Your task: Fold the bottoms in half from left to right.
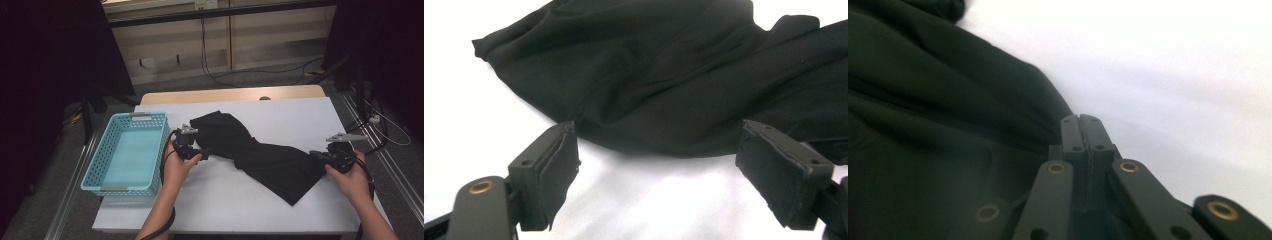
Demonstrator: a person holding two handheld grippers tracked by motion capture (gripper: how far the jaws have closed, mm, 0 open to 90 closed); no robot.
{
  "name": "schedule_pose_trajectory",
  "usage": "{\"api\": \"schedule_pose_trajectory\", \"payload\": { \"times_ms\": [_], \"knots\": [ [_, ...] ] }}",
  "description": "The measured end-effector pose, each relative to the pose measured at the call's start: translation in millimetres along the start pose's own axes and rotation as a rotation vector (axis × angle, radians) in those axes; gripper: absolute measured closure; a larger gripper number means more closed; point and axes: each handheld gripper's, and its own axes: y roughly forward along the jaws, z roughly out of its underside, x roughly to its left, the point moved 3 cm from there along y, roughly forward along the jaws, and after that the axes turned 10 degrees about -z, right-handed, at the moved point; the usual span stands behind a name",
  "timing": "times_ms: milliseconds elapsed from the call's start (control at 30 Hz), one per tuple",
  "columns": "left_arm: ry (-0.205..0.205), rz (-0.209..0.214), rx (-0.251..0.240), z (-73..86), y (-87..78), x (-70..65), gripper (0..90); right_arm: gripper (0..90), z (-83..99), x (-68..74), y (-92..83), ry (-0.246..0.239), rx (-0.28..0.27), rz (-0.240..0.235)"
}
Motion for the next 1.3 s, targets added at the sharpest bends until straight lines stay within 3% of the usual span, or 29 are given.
{"api": "schedule_pose_trajectory", "payload": {
  "times_ms": [133,233,300,400,533,700,900,1067,1267,1300],
  "knots": [
    [0.0,0.002,0.003,1.0,1.4,-0.8,17.8,87.9,-0.6,-3.9,7.5,-0.021,0.001,0.012],
    [0.0,0.003,0.009,2.2,2.5,-0.7,17.8,74.1,2.2,-4.7,9.7,-0.033,0.024,0.064],
    [0.002,-0.002,0.008,2.6,2.9,-0.6,17.8,73.8,2.7,-3.5,6.8,-0.026,0.014,0.051],
    [0.0,0.0,0.009,2.9,2.7,-1.0,17.6,63.0,2.1,3.4,1.9,-0.034,-0.003,0.053],
    [-0.002,0.007,0.006,2.0,1.0,-2.4,17.5,57.7,2.3,23.4,2.5,-0.052,-0.012,-0.006],
    [-0.006,0.016,0.007,2.3,-2.2,-3.4,17.2,57.7,1.4,63.6,16.2,-0.119,0.015,-0.112],
    [-0.015,0.008,0.002,4.6,-5.2,-0.3,17.1,63.9,1.4,102.2,34.4,-0.218,0.057,-0.186],
    [-0.018,0.01,0.002,4.9,-6.9,1.0,17.1,69.2,2.7,128.0,43.6,-0.26,0.062,-0.268],
    [-0.018,0.015,0.005,5.5,-7.9,-1.6,16.5,62.6,9.1,143.7,64.2,-0.339,0.122,-0.255],
    [-0.018,0.013,0.002,5.6,-8.0,-1.5,16.5,64.2,9.1,143.9,65.7,-0.355,0.107,-0.248]
  ]
}}
